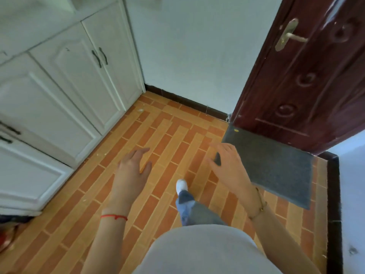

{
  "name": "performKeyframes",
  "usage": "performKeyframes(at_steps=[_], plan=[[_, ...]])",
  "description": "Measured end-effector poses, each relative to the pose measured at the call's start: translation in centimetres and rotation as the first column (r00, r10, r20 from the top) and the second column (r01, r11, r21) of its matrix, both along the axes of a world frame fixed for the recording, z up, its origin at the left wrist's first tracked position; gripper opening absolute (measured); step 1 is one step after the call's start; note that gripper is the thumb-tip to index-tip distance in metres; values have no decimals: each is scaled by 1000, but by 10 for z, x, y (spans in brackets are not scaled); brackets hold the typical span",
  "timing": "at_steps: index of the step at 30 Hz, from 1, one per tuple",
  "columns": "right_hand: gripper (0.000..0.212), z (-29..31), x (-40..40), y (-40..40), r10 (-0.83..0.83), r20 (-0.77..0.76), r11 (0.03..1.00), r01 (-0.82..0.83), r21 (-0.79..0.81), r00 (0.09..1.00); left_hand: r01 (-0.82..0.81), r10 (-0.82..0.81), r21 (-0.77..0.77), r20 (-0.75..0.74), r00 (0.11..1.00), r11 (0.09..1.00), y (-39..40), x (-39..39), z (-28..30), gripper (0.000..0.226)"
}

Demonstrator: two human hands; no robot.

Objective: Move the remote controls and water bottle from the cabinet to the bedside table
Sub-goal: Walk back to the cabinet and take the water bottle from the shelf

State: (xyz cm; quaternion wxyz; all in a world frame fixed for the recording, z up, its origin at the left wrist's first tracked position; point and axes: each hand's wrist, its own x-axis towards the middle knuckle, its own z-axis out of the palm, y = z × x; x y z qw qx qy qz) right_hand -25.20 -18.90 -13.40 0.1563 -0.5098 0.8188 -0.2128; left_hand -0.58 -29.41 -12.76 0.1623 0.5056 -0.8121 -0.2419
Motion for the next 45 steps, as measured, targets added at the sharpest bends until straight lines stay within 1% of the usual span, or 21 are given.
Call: performKeyframes(at_steps=[7, 12, 16, 20, 23, 26, 30, 34, 37, 41, 45], plan=[[47, 11, -14, -173, 178, -2, 983, -178, -35, 984, -143, 143, -21, 9, 990, 990, -129, -10, 14, 38], [51, 30, -18, -284, 257, 23, 965, -256, -55, 966, -193, 194, -58, 7, 981, 979, -221, -10, 30, 37], [53, 34, -14, -363, 341, -15, 939, -342, -48, 940, -275, 274, -84, -21, 961, 958, -279, -4, 37, 37], [53, 35, -6, -436, 400, 43, 917, -398, -38, 916, -351, 348, -75, -56, 936, 933, -337, 5, 38, 36], [49, 33, 1, -493, 431, 63, 902, -426, -77, 900, -377, 374, -67, -58, 926, 924, -392, 14, 34, 36], [44, 28, 10, -554, 430, 64, 901, -422, -101, 901, -374, 370, -72, -62, 927, 925, -453, 20, 31, 38], [47, 22, 23, -639, 419, 55, 904, -411, -116, 906, -357, 354, -86, -47, 934, 930, -537, 30, 32, 39], [48, 24, 32, -710, 345, 103, 935, -332, -120, 933, -279, 277, -100, -32, 960, 955, -614, 36, 39, 39], [46, 26, 35, -750, 296, 113, 951, -281, -127, 949, -235, 235, -102, -13, 972, 967, -664, 34, 44, 39], [46, 31, 29, -796, 265, 134, 960, -247, -136, 955, -186, 184, -87, -30, 983, 979, -721, 23, 49, 39], [45, 31, 17, -843, 240, 137, 966, -223, -131, 961, -173, 171, -64, -25, 985, 983, -773, 4, 47, 39]])
